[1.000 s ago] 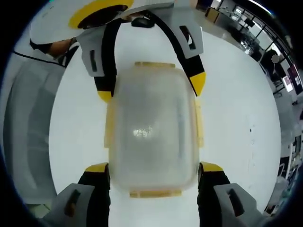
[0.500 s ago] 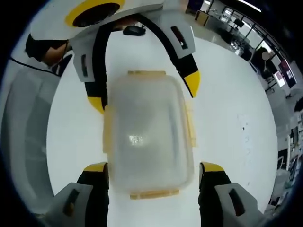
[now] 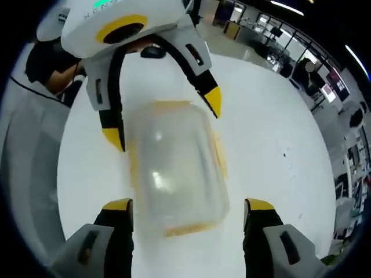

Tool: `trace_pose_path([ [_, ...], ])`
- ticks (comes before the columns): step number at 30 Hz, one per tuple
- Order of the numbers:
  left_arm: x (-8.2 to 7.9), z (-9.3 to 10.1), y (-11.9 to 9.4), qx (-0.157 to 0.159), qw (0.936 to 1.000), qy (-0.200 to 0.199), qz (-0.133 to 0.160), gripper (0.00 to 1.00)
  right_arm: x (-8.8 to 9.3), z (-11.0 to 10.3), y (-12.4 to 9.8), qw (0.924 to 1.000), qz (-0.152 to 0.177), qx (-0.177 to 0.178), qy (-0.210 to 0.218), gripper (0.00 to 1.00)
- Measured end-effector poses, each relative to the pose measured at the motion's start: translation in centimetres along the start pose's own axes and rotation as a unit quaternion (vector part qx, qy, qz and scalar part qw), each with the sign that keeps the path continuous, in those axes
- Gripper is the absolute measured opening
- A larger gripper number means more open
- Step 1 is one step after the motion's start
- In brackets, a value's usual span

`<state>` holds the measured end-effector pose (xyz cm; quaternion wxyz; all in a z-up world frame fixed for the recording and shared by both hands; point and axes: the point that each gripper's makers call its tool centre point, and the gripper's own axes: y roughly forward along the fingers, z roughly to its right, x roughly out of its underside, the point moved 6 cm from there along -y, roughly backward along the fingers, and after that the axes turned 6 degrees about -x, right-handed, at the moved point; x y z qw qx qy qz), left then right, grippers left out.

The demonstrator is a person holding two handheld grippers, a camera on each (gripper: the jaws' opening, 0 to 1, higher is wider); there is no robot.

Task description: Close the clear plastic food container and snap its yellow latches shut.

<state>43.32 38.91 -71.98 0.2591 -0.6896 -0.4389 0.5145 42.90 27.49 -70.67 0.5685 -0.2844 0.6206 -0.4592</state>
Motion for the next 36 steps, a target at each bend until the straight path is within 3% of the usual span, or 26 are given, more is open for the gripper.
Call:
trace_pose_path([
  [10, -0.1, 0.3, -1.0, -0.027, 0.9968, -0.072, 0.024, 0.84, 0.5, -0.5, -1.2, 0.9985, 0.035, 0.021, 0.037, 0.78],
  [13, -0.2, 0.8, -1.2, -0.033, 0.9971, -0.064, 0.024, 0.83, 0.7, -0.9, -1.5, 0.9979, 0.041, 0.027, 0.042, 0.78],
  [26, -0.1, 1.7, -2.5, -0.057, 0.9918, -0.102, 0.051, 0.84, 1.5, -2.1, -2.3, 0.9926, 0.081, 0.036, 0.083, 0.77],
  [36, 0.9, 2.6, -3.8, -0.081, 0.9835, -0.147, 0.069, 0.85, 2.5, -2.9, -3.3, 0.9852, 0.116, 0.055, 0.114, 0.77],
])
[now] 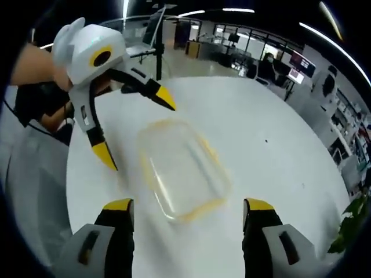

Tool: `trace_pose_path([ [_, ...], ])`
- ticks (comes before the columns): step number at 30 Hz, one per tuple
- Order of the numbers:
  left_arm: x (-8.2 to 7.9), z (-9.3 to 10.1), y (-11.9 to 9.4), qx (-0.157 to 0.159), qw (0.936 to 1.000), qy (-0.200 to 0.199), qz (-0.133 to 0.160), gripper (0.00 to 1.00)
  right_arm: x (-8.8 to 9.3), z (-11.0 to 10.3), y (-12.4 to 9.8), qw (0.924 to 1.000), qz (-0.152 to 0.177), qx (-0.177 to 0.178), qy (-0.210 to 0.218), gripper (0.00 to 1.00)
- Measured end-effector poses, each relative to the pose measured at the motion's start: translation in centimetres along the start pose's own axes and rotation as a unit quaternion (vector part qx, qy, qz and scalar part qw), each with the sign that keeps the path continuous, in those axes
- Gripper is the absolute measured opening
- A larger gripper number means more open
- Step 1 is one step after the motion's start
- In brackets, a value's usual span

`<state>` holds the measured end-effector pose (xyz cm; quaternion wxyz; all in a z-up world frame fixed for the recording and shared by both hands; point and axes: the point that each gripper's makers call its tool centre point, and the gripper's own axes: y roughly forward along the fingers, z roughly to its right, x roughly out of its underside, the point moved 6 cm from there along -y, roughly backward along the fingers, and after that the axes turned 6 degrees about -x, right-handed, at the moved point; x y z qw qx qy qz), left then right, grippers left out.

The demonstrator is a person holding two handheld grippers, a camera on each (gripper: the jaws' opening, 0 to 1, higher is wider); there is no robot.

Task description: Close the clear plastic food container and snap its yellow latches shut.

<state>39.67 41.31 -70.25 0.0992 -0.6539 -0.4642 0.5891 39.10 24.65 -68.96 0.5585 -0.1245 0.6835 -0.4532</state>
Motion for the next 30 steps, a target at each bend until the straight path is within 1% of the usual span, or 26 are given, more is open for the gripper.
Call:
trace_pose_path([
  [4, 0.2, 0.2, -0.6, -0.009, 0.9997, -0.022, 0.006, 0.84, 0.4, -0.3, -0.4, 0.9999, 0.006, 0.008, 0.004, 0.77],
  [12, 0.8, 1.0, -1.6, -0.022, 0.9982, -0.051, 0.021, 0.84, 1.2, -1.1, -1.2, 0.9993, 0.026, 0.016, 0.020, 0.77],
  [14, 1.0, 1.1, -1.7, -0.023, 0.9971, -0.068, 0.025, 0.84, 1.5, -1.3, -1.3, 0.9991, 0.028, 0.020, 0.023, 0.77],
  [16, 1.2, 1.2, -1.8, -0.028, 0.9968, -0.072, 0.021, 0.84, 1.8, -1.5, -1.5, 0.9989, 0.031, 0.022, 0.028, 0.77],
  [20, 1.3, 1.4, -2.2, -0.031, 0.9961, -0.079, 0.026, 0.84, 2.4, -1.9, -2.0, 0.9983, 0.035, 0.027, 0.037, 0.77],
  [23, 1.5, 1.7, -2.4, -0.031, 0.9953, -0.087, 0.029, 0.84, 3.2, -2.2, -2.2, 0.9981, 0.030, 0.027, 0.046, 0.77],
  [26, 1.7, 2.1, -2.7, -0.035, 0.9937, -0.101, 0.035, 0.84, 3.8, -2.5, -2.4, 0.9979, 0.031, 0.028, 0.050, 0.77],
  [30, 2.0, 2.7, -3.0, -0.036, 0.9929, -0.107, 0.038, 0.84, 4.4, -2.9, -2.7, 0.9974, 0.032, 0.033, 0.055, 0.77],
])
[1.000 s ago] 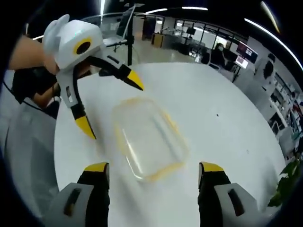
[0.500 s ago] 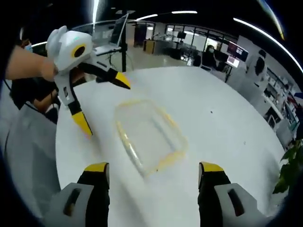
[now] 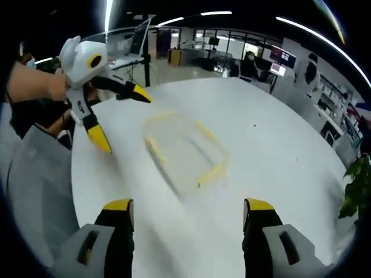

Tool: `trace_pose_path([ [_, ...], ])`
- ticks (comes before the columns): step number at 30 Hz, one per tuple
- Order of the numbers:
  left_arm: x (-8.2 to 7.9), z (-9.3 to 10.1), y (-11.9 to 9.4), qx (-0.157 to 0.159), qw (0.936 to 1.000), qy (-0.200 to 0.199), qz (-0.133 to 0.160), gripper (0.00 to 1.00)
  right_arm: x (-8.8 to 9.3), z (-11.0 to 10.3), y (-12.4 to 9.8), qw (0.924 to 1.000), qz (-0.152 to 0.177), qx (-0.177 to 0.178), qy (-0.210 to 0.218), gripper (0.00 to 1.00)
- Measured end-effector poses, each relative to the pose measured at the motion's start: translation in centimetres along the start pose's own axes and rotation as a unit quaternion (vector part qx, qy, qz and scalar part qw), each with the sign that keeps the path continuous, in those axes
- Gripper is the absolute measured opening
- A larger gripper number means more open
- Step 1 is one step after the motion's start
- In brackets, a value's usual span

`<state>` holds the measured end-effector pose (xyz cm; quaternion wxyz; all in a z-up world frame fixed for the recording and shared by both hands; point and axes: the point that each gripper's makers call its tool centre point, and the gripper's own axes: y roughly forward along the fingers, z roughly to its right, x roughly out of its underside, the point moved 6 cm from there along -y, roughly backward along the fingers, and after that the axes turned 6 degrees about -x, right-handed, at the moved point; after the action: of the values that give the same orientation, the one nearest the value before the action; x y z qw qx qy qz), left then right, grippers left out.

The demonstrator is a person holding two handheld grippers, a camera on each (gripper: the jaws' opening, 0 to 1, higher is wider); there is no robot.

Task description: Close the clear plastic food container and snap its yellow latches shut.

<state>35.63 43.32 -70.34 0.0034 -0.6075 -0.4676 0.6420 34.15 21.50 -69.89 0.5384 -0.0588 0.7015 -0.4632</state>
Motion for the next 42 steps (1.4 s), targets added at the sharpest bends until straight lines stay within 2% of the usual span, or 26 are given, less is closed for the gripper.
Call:
trace_pose_path([
  [7, 0.7, -0.1, -0.8, -0.012, 0.9995, -0.027, 0.012, 0.84, 0.5, -0.6, -0.7, 0.9998, 0.014, 0.011, 0.008, 0.77],
  [10, 0.9, 0.1, -1.1, -0.017, 0.9995, -0.023, 0.011, 0.84, 0.8, -1.1, -1.1, 0.9997, 0.018, 0.009, 0.016, 0.73],
  [15, 1.6, 0.2, -1.7, -0.021, 0.9991, -0.035, 0.013, 0.84, 1.4, -1.6, -1.6, 0.9994, 0.025, 0.018, 0.012, 0.76],
  [29, 3.7, 1.2, -3.1, -0.025, 0.9975, -0.064, 0.013, 0.85, 3.9, -3.5, -3.2, 0.9974, 0.055, 0.033, 0.034, 0.75],
  [33, 4.2, 1.6, -3.7, -0.024, 0.9956, -0.087, 0.023, 0.87, 4.7, -4.0, -3.5, 0.9964, 0.066, 0.036, 0.040, 0.75],
  [42, 6.1, 2.2, -5.1, -0.038, 0.9931, -0.105, 0.036, 0.93, 6.2, -5.3, -4.2, 0.9945, 0.079, 0.046, 0.050, 0.75],
])
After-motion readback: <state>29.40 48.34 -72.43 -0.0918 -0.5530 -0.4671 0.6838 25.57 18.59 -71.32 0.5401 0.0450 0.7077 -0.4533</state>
